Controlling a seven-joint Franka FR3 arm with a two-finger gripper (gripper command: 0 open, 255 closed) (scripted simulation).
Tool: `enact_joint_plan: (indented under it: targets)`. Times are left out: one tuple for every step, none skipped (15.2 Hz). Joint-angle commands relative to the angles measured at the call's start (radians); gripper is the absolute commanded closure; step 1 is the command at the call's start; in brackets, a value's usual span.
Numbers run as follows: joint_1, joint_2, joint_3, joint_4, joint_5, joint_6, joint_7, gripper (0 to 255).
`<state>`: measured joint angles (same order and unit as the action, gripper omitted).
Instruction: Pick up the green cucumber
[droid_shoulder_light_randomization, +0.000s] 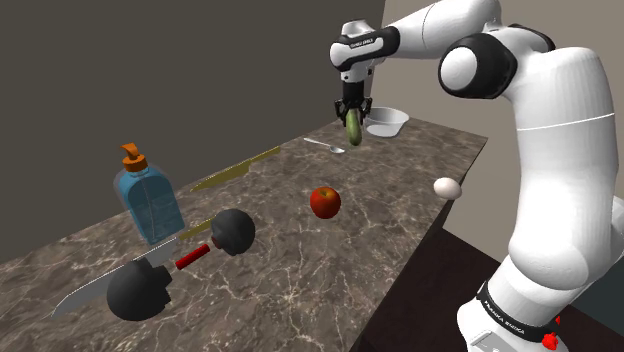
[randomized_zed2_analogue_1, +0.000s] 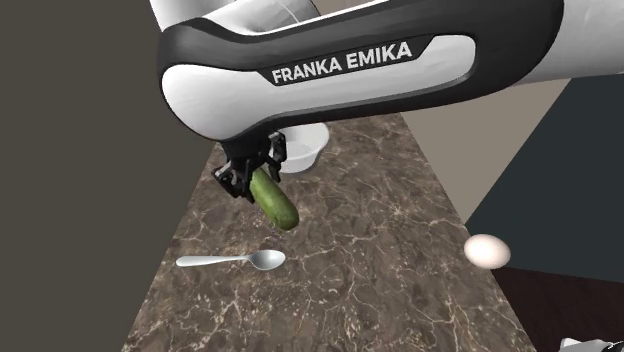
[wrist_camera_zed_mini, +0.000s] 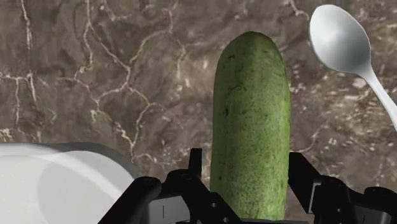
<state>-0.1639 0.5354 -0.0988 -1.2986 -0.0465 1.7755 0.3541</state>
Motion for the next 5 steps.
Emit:
enact_joint_plan:
  targets:
    - [0.001, -0.007, 0.0, 0.018, 0.0, -0.025, -0.001, 255]
    - [0.0, -0.007, 0.0, 0.031, 0.0, -0.038, -0.002, 255]
    - [0.0, -0.008, 0.0, 0.044, 0.0, -0.052, -0.003, 255]
    - [0.0, -0.008, 0.0, 0.046, 0.0, -0.053, -0.003, 255]
    - [0.0, -0.008, 0.0, 0.046, 0.0, -0.054, -0.003, 255]
